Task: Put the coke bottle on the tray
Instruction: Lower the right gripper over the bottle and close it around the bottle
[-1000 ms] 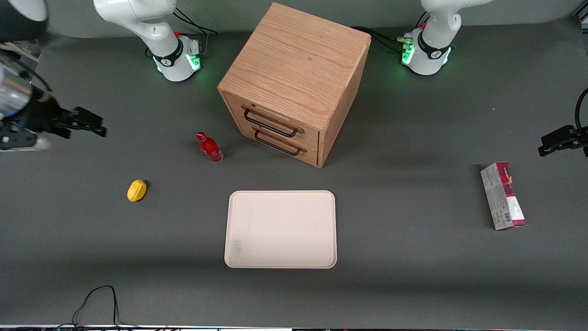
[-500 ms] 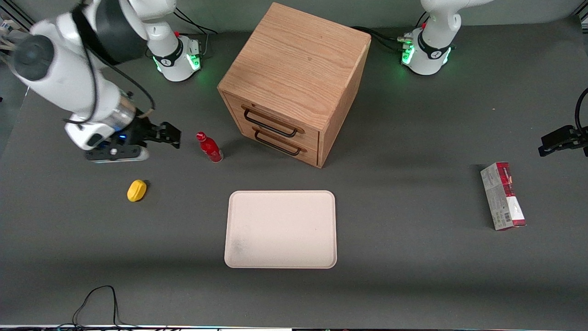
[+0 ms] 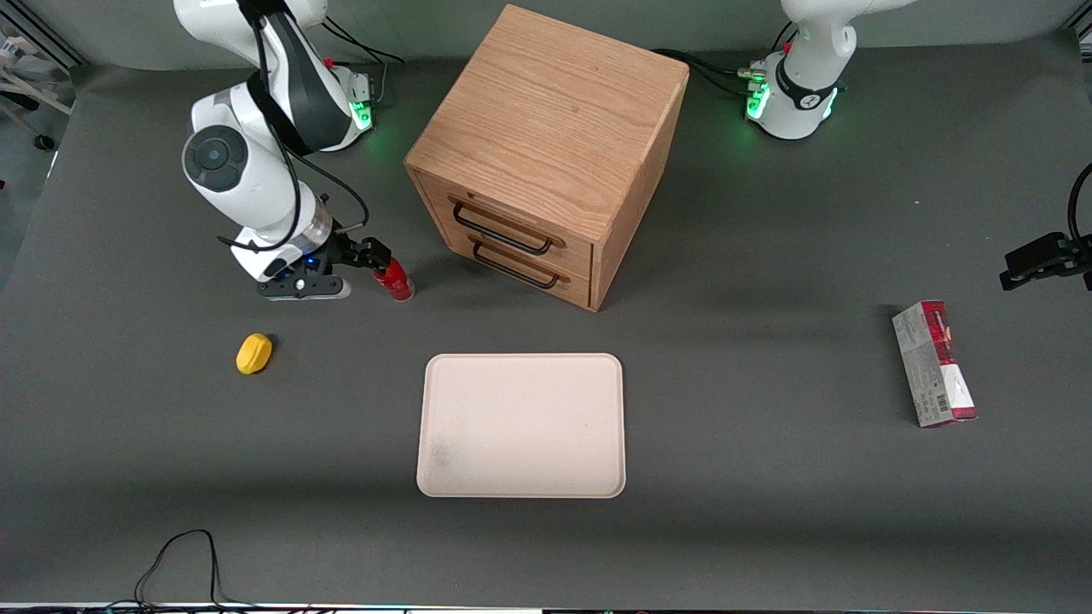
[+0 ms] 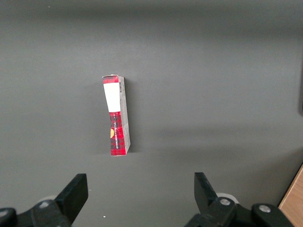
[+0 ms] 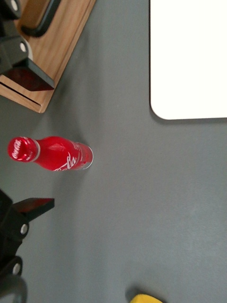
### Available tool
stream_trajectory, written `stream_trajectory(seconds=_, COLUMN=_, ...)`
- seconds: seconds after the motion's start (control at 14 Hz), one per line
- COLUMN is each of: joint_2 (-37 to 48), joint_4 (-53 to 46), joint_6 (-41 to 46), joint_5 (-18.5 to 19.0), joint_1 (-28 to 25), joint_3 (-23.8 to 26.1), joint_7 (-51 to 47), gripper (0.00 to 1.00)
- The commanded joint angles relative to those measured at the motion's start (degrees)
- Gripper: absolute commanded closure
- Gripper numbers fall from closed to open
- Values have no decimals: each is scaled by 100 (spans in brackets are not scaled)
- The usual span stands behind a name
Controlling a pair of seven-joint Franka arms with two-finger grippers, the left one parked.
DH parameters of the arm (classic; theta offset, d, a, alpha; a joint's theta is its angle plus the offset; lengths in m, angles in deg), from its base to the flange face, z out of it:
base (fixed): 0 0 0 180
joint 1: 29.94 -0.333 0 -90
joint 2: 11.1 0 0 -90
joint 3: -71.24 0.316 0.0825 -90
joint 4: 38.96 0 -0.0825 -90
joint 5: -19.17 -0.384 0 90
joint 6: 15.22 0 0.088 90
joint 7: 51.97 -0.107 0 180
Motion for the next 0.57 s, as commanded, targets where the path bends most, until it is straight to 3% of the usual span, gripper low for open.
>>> stream_trajectory(seconds=0.0, joint_2=256, joint_4=740, joint_6=-685, joint_5=8, joint_1=-65, joint_3=61, joint_7=-133, gripper=0)
stream_trajectory(seconds=0.5, joint_2=248, joint_4=1278, joint_6=-1172, joint_5=-1, joint_1=-65, joint_3=228, joint_7=-194, gripper=0)
